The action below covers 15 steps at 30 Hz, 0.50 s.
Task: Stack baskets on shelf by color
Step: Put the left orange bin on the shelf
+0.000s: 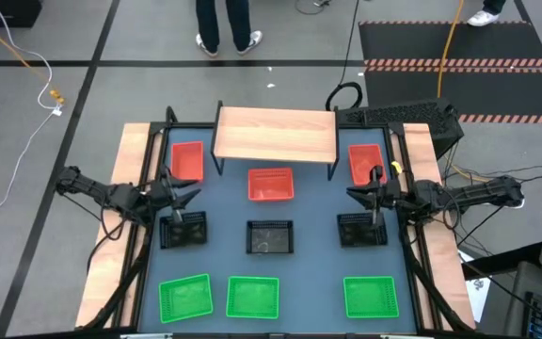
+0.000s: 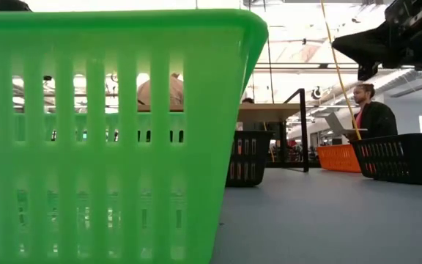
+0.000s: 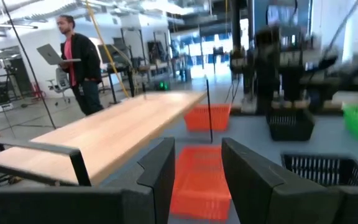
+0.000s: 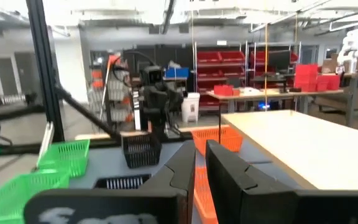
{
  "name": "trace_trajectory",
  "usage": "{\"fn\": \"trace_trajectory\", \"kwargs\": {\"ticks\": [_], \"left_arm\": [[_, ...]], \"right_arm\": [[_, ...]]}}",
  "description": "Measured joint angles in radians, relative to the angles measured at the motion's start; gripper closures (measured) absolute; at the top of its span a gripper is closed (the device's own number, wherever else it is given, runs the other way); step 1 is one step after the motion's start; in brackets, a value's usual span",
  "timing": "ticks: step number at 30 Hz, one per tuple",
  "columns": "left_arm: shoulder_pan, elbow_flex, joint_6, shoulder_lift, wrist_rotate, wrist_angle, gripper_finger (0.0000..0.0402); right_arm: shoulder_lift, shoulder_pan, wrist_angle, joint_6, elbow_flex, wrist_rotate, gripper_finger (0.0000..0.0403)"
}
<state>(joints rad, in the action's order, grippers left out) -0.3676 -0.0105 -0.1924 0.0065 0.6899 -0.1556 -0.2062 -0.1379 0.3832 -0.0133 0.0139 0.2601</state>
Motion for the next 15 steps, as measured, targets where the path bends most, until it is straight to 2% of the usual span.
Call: {"fn": "trace_trajectory", "kwargs": {"ticks": [5,7,10,13,15], "left_arm": [[0.0,0.0,0.011,-0.001,0.0,-0.112,0.0266],[0.0,0.0,0.018,0.0,0.0,-0.124,0.0266],[0.0,0.0,0.059,0.0,0.0,-0.141,0.0266],[0.0,0.0,0.095,0.0,0.0,-0.123,0.0266],[0.001,0.0,0.086,0.004,0.002,-0.123,0.0266]], "right_arm": [[-0.006,0.001,-0.041,0.004,0.0,0.007,0.0371],[-0.008,0.004,-0.039,0.006,0.0,0.059,0.0371],[-0.017,0.013,-0.057,-0.003,0.0,0.246,0.0371],[-0.03,0.026,-0.058,-0.007,0.0,0.488,0.0371],[-0.039,0.032,-0.068,-0.073,0.0,0.619,0.0371]]}}
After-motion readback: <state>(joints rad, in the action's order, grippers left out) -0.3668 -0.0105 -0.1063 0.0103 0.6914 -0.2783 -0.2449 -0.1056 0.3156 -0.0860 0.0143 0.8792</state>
